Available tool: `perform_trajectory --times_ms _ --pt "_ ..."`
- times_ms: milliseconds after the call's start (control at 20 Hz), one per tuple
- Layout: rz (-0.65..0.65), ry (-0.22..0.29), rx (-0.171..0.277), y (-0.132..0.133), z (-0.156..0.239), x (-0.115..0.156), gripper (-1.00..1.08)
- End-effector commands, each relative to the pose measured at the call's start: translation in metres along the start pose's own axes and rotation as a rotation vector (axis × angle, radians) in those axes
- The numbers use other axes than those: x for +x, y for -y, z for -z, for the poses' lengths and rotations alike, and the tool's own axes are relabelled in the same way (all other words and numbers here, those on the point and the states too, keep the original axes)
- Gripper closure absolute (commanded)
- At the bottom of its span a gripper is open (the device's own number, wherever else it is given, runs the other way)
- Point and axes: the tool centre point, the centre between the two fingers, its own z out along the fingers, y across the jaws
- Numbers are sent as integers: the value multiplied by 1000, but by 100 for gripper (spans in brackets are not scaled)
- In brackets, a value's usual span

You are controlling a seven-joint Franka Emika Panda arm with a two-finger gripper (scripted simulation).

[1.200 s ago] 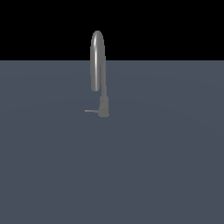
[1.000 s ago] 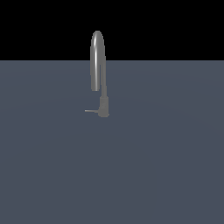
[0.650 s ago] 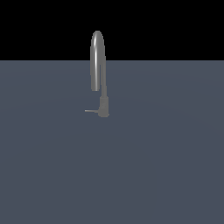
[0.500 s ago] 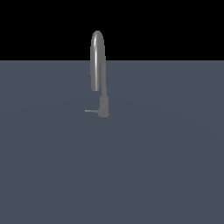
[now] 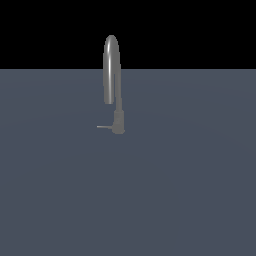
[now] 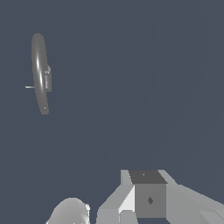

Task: Turn on the faucet by rotating a designated handle.

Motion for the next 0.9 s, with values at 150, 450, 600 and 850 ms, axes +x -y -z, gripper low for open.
perform_trajectory --times_ms 150,450,600,850 --pt "-29 -83 -235 -11 22 9 108" --pt "-44 -170 -491 -14 50 19 108" --pt "-44 -213 -619 -12 65 25 108" --pt "-28 -282 -830 -1 89 37 108"
